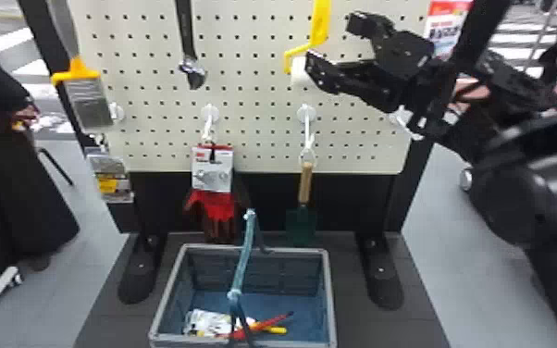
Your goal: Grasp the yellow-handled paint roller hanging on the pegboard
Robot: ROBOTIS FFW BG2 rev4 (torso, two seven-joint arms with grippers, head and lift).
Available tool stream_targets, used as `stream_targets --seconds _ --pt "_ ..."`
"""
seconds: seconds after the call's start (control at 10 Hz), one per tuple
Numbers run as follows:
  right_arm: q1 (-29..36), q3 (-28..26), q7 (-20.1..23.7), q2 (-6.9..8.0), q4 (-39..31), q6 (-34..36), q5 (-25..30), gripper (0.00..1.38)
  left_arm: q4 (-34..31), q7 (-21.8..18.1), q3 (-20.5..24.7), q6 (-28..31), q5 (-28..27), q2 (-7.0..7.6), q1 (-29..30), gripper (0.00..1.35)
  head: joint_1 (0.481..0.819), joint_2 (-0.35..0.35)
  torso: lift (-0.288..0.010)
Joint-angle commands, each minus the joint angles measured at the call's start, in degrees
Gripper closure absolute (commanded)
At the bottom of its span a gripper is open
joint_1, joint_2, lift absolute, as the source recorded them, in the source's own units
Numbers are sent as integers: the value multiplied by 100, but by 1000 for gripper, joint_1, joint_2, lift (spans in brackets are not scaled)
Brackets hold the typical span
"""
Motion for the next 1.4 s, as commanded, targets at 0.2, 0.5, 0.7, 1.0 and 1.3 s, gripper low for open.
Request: stream_targets --seconds 0.2,0.5,0.7,1.0,1.3 --pt "-983 820 1 -352 785 -53 -523 205 259 -1 -218 8 109 84 -295 160 549 0 -100" --pt "-1364 1101 1 -501 1010 -114 -655 302 316 -1 -227 -1 135 75 -307 160 549 0 -100" --pt "-1438 1163 -8 -545 1039 -106 -699 621 316 -1 -218 -1 153 84 -307 160 549 0 -100" --pt "-1463 1251 -17 -580 1095 -70 -778 904 316 -1 -227 -1 162 92 -307 160 549 0 -100" --pt "-1500 1268 -26 -580 1109 -62 -769 1154 316 -1 -227 -1 179 128 -319 160 549 0 -100"
